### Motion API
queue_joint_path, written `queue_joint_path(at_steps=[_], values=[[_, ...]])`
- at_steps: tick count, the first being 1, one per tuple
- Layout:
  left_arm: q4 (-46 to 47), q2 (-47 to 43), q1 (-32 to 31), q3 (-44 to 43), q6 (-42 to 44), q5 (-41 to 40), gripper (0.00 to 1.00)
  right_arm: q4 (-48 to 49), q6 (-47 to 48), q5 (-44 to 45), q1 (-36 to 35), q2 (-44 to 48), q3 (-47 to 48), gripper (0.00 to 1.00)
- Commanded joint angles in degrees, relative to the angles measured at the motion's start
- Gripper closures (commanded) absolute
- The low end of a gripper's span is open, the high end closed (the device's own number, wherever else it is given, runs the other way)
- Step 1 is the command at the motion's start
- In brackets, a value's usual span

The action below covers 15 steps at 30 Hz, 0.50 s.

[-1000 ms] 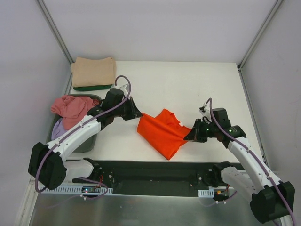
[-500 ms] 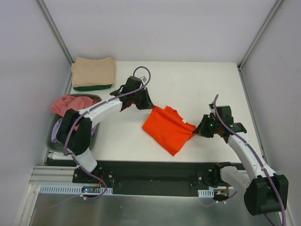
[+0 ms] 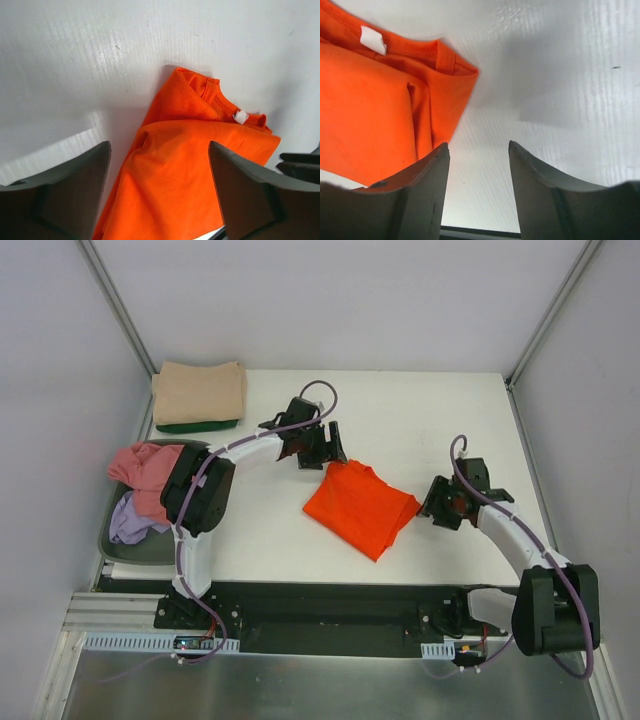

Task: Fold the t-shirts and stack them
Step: Fold the long partially folded tshirt into a neat square, then smooth out wrinkles on the folded tshirt

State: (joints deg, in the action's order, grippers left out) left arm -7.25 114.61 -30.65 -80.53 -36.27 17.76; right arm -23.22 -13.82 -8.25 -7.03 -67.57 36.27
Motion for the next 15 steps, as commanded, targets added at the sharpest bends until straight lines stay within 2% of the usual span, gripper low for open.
queue_joint_path(at_steps=[1,2,4,5,9,11,15], values=[[0.7,-3.6,-0.3,-1.8,2.8,3.1,0.01,-2.4,0.8,4.5,0.2,2.8,4.8,0.44],[0.6,-5.3,-0.7,-1.0,3.3,2.4,0.01,-1.8,0.9,2.5,0.2,4.4,4.2,0.40],[0.5,-8.8,-1.9,1.2,4.3,0.3,0.01,0.6,1.3,-4.5,0.2,8.3,2.7,0.20],[0.5,-10.7,-2.3,2.2,4.6,-0.5,0.01,2.4,1.0,-8.3,0.2,9.6,2.1,0.04],[0.4,-17.8,-5.3,6.8,4.9,-4.2,0.01,11.5,-3.5,-23.5,-0.8,12.0,-1.3,0.04],[0.5,-19.2,-6.4,8.3,4.5,-5.2,0.01,17.5,-5.8,-26.5,-2.3,11.2,-2.3,0.04],[0.5,-15.9,-6.7,8.7,2.8,-1.3,0.01,21.6,-6.7,-25.8,-6.3,5.2,-0.5,0.04]])
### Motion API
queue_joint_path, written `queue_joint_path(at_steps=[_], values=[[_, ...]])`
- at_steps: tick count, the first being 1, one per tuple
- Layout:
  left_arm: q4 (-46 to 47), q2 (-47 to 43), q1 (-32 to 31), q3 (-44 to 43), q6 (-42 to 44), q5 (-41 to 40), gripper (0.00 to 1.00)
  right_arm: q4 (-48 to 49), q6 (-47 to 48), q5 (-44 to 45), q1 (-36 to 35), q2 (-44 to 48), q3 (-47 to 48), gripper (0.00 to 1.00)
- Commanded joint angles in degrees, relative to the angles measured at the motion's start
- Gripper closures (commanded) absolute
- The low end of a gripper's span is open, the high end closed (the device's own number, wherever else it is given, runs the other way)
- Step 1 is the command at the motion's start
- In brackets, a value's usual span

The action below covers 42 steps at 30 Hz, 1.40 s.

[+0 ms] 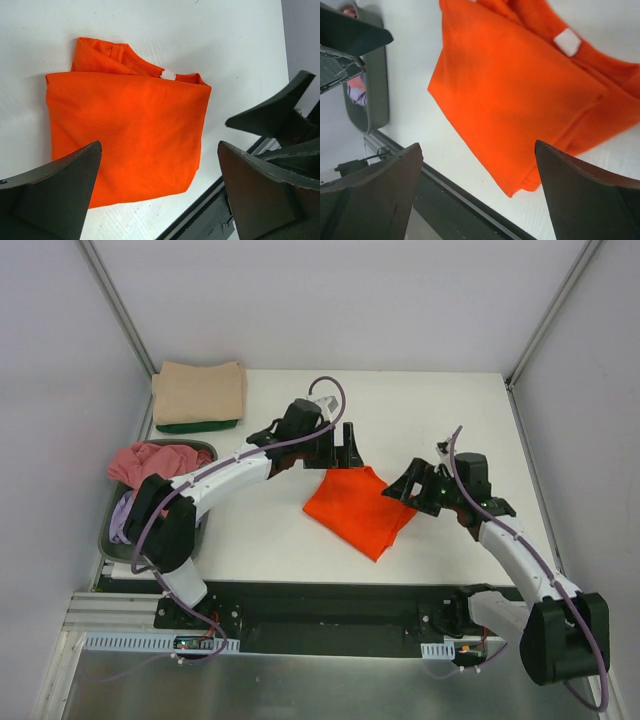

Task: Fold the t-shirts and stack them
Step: Smooth out wrinkles on the folded tshirt

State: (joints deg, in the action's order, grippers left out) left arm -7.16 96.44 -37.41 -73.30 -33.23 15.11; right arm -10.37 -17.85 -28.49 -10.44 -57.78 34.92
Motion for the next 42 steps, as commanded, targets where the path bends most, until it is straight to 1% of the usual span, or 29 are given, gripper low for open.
queue_joint_path(at_steps=[1,5,8,11,14,16,19,23,26,29,32,34,36,38,42], values=[[0.4,3.4,0.1,1.7,-1.1,2.0,0.01,9.4,-2.9,-4.8,-3.4,-6.6,1.4,0.04],[1.0,8.2,-0.7,3.2,-3.3,3.8,0.01,9.3,-2.0,-3.1,-3.5,-14.8,3.8,0.04],[1.4,10.2,-1.0,5.5,-4.6,4.7,0.01,9.2,-1.5,-1.6,-3.5,-20.3,4.6,0.04],[2.3,9.1,-1.7,9.9,-6.9,4.5,0.01,9.1,-1.1,-1.9,-3.6,-23.8,4.6,0.04],[2.7,5.4,-3.6,15.5,-8.1,2.6,0.01,7.5,0.6,-2.3,-3.6,-24.6,4.3,0.04],[2.7,1.9,-5.2,19.6,-9.5,1.2,0.01,4.3,2.9,-1.1,-3.5,-23.8,4.2,0.04],[2.6,-3.3,-8.6,25.9,-12.6,0.4,0.01,0.6,5.5,-1.7,-3.7,-21.0,2.9,0.04],[2.5,-12.2,-14.1,32.8,-16.1,-1.7,0.01,-5.3,9.9,-1.6,-4.9,-13.1,0.9,0.04],[2.5,-18.3,-15.1,34.9,-15.6,-2.3,0.01,-9.0,12.1,-1.6,-5.6,-5.4,0.3,0.04],[2.0,-23.1,-15.0,37.1,-15.1,-5.8,0.01,-6.4,10.6,-2.3,-5.6,1.1,-1.1,0.04],[-0.7,-26.6,-14.7,36.7,-13.4,-9.5,0.01,-1.2,8.3,-4.5,-5.6,2.8,-2.0,0.04],[-3.5,-28.0,-14.3,36.0,-12.6,-12.7,0.01,0.4,7.9,-7.7,-5.6,0.7,-0.4,0.04],[-4.3,-28.8,-13.0,36.5,-13.0,-14.8,0.01,0.5,7.3,-7.9,-5.6,-3.2,1.5,0.03],[-4.4,-28.2,-10.0,36.6,-12.9,-16.0,0.07,1.8,6.6,-8.1,-5.8,-7.6,2.9,0.01],[-4.3,-24.9,-5.6,34.7,-11.2,-15.2,0.15,4.4,5.2,-7.7,-7.0,-17.2,5.9,0.11]])
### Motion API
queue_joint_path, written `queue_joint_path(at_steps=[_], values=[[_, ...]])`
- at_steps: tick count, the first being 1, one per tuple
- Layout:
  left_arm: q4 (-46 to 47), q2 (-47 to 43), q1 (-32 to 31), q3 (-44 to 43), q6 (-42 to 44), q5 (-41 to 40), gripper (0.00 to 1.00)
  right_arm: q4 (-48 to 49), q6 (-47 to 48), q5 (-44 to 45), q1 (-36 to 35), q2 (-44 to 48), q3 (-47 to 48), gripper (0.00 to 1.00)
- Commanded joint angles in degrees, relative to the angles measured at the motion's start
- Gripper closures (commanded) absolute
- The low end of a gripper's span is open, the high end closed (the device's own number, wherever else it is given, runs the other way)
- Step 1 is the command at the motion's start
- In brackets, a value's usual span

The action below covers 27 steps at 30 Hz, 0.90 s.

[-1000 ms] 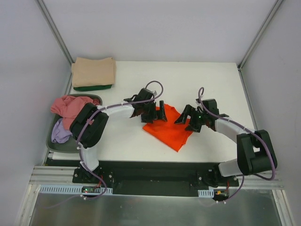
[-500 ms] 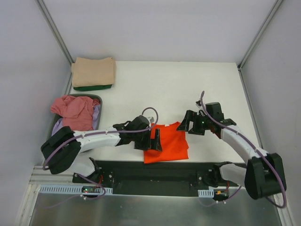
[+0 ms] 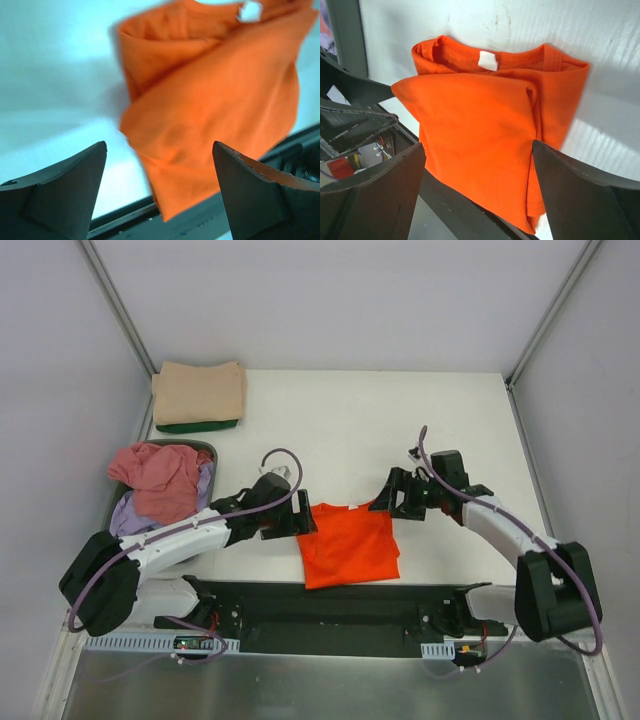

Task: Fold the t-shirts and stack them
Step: Smooth out wrinkles on the folded tshirt

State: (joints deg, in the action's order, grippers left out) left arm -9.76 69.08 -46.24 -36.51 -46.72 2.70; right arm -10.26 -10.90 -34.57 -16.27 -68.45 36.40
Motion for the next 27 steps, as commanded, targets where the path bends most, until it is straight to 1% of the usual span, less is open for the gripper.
queue_joint_path(at_steps=[1,4,6,12,13,15,16,18,22,27], values=[[-1.6,3.8,3.9,-2.9,2.3,-2.8,0.18,4.7,-1.6,-1.7,-1.7,-8.4,5.3,0.14],[-1.2,7.9,4.7,-5.3,3.5,-2.8,0.26,5.7,-1.5,-0.6,-2.7,-12.9,7.5,0.21],[-1.1,10.5,5.0,-6.7,3.7,-1.4,0.31,5.7,-1.3,0.5,-3.1,-15.6,9.1,0.23],[-0.4,16.9,6.0,-9.5,4.0,0.4,0.57,5.5,-0.9,1.4,-4.2,-20.6,10.4,0.33],[-0.2,17.5,6.0,-9.8,4.0,0.6,0.61,5.3,-0.8,1.9,-4.1,-21.0,10.4,0.35],[-0.3,18.2,6.1,-10.2,4.2,1.4,0.71,4.9,-0.6,2.1,-4.4,-21.5,10.3,0.49],[-0.2,18.3,6.0,-10.3,4.3,1.3,0.75,4.4,-0.5,2.3,-4.3,-21.6,10.4,0.52],[-0.1,17.8,6.0,-10.2,4.3,1.3,0.81,3.7,-0.1,3.1,-4.5,-20.7,10.2,0.53],[-0.2,16.9,6.0,-9.6,4.0,0.9,1.00,0.8,1.8,5.6,-4.6,-18.0,10.5,0.50],[0.0,16.6,6.0,-8.9,3.9,1.3,1.00,-1.4,3.1,8.4,-4.6,-15.7,11.3,0.49]])
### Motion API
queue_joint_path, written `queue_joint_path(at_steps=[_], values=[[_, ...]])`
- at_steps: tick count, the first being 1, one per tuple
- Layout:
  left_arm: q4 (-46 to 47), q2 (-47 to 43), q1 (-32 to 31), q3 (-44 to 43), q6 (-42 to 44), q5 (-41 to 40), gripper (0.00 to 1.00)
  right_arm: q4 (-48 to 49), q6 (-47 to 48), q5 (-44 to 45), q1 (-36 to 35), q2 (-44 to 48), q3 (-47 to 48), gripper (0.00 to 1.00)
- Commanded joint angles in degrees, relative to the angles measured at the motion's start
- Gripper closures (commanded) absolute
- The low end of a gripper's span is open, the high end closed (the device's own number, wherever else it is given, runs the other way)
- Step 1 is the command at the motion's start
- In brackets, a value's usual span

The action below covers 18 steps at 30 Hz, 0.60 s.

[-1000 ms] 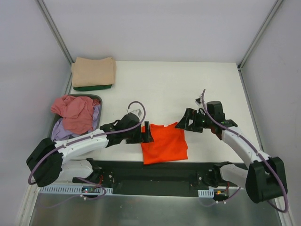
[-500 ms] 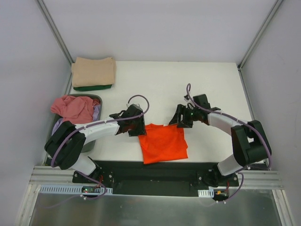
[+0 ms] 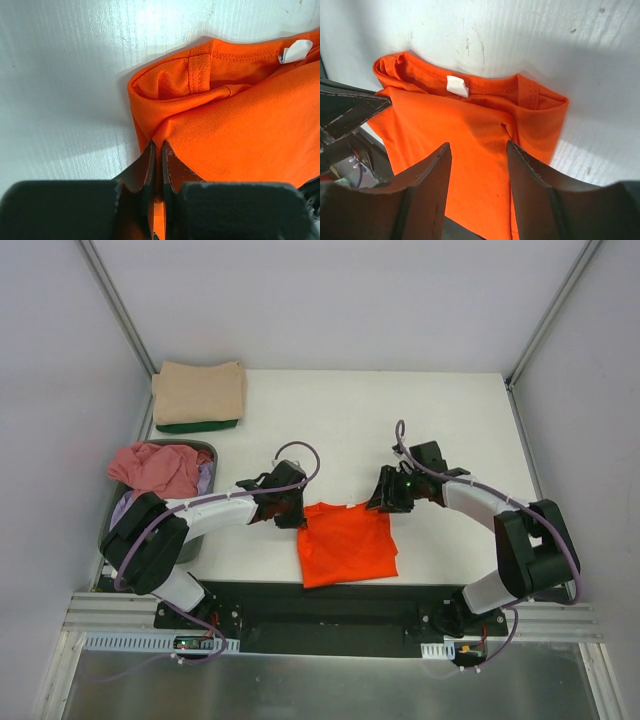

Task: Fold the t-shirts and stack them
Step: Smooth out wrinkles on the folded tshirt

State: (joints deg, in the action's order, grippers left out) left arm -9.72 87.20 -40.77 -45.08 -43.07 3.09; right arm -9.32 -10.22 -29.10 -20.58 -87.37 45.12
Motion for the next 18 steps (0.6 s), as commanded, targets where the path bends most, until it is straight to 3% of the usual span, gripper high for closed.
queue_joint_path(at_steps=[1,13,15,18], values=[[0.0,-1.4,0.5,-0.4,0.4,1.0,1.00,-2.6,2.5,3.3,-0.3,2.9,2.9,0.49],[0.7,-1.7,0.5,-0.1,0.5,1.7,1.00,-2.2,2.5,1.9,-1.6,-5.4,7.3,0.53],[0.8,-1.7,0.5,-0.2,0.7,1.7,1.00,-2.2,2.4,2.1,-2.0,-5.6,7.1,0.59],[0.8,-1.9,0.5,-0.3,0.8,2.1,1.00,-2.2,2.4,2.5,-2.5,-4.9,6.7,0.82]])
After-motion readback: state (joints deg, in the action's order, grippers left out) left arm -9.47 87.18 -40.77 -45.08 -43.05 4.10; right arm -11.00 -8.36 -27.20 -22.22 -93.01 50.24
